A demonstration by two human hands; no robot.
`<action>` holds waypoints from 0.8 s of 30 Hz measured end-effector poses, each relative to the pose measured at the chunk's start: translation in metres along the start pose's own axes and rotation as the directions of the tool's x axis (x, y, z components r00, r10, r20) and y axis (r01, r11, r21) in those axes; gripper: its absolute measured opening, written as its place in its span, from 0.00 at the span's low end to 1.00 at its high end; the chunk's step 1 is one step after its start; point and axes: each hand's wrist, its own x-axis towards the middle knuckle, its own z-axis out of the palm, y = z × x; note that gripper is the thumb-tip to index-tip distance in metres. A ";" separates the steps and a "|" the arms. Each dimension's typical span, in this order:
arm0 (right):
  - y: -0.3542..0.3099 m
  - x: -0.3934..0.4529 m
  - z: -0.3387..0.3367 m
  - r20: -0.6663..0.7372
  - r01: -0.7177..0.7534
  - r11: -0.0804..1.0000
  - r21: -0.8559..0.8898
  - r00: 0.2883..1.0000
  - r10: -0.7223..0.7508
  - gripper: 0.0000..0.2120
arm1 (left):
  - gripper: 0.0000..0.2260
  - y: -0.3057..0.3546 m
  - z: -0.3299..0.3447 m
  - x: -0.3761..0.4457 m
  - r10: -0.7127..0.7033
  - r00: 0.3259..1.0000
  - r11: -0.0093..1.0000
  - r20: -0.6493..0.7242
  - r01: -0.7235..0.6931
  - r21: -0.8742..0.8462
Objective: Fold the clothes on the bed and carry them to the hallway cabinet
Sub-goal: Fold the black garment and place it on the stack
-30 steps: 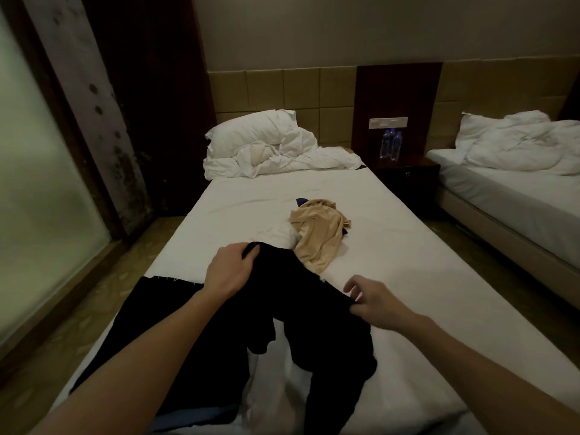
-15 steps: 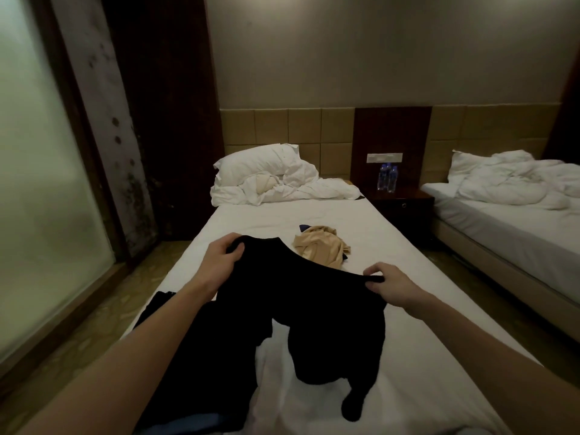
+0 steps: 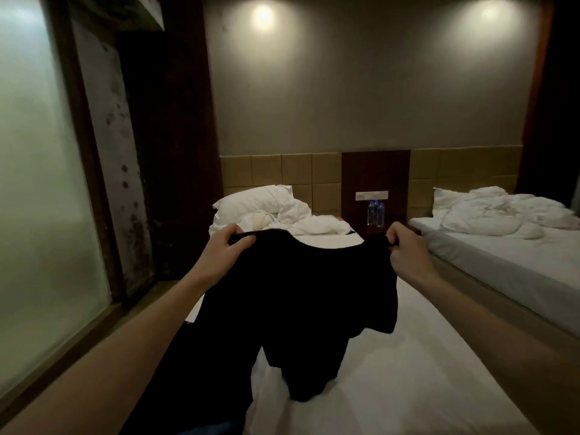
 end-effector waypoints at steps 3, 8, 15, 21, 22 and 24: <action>-0.016 0.002 -0.028 -0.051 0.042 0.997 0.059 0.998 -0.039 0.17 | 0.08 0.028 -0.004 0.006 0.183 0.981 0.964 -0.067 -0.166 0.208; -0.044 0.010 -0.065 -0.159 0.115 0.971 0.208 0.984 -0.082 0.07 | 0.06 0.074 -0.010 0.002 0.351 0.924 0.921 -0.151 -0.311 0.234; -0.068 0.023 -0.091 -0.183 0.187 0.963 0.194 0.971 -0.152 0.07 | 0.07 0.094 -0.022 0.000 0.367 0.915 0.922 -0.166 -0.335 0.194; -0.021 0.030 -0.057 -0.021 0.086 0.989 0.120 0.996 -0.084 0.12 | 0.07 0.046 0.000 0.015 0.252 0.961 0.937 -0.109 -0.215 0.277; -0.010 0.032 -0.049 -0.002 0.072 0.992 0.104 0.997 -0.072 0.14 | 0.07 0.034 0.005 0.020 0.232 0.968 0.934 -0.099 -0.193 0.302; 0.008 0.041 -0.033 0.020 0.040 0.996 0.083 0.999 -0.042 0.15 | 0.08 0.008 0.017 0.031 0.205 0.974 0.919 -0.095 -0.159 0.361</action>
